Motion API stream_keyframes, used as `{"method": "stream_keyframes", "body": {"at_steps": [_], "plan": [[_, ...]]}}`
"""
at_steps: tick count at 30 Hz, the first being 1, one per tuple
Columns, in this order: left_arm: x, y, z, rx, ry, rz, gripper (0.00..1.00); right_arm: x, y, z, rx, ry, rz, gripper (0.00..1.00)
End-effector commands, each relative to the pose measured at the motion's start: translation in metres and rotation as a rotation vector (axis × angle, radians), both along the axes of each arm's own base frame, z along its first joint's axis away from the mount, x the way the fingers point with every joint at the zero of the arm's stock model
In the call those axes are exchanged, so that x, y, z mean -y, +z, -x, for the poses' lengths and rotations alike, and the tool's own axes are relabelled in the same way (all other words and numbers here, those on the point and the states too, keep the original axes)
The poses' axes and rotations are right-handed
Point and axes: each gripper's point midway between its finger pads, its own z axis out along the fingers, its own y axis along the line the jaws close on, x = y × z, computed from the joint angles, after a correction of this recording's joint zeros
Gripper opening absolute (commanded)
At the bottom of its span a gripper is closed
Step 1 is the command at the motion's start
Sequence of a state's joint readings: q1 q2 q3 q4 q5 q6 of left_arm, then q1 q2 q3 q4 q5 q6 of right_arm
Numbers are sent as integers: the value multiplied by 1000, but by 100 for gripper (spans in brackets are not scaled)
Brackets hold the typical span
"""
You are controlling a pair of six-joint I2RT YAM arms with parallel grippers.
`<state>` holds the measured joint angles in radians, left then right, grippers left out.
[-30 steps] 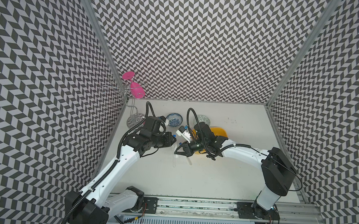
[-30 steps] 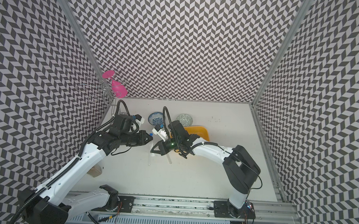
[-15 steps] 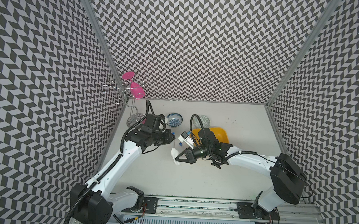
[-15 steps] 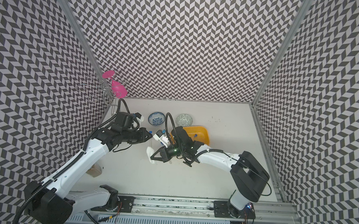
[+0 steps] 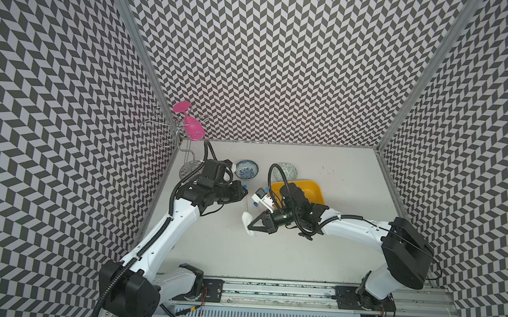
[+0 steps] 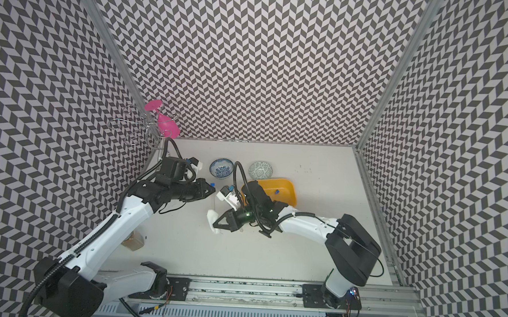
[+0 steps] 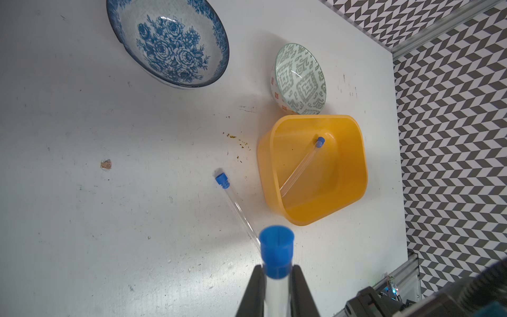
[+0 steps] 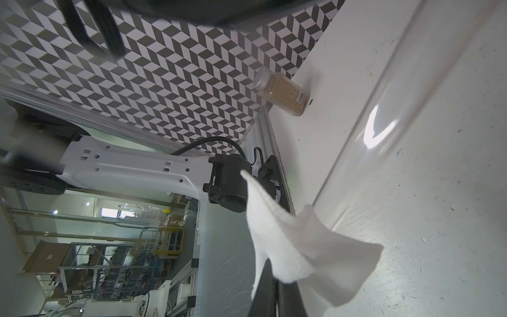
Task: Wipe the exteriors of test tubes
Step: Wipe the dirt from the test tube.
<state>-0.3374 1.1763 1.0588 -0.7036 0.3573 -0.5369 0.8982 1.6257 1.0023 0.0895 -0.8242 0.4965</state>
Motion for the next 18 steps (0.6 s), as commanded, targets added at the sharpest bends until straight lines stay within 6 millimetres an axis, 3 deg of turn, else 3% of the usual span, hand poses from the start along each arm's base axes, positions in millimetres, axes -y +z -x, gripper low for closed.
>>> {"method": "stream_keyframes", "body": {"at_steps": [1,10,18], "plan": [[0,10,2,20,-2,26,15,-7,6,-15,52,-24,-23,0],[0,9,6,9,-3,31,15,-22,19,-49,98,-41,-26,0],[1,9,7,8,-7,36,15,-18,24,-81,113,-86,-26,0]]}}
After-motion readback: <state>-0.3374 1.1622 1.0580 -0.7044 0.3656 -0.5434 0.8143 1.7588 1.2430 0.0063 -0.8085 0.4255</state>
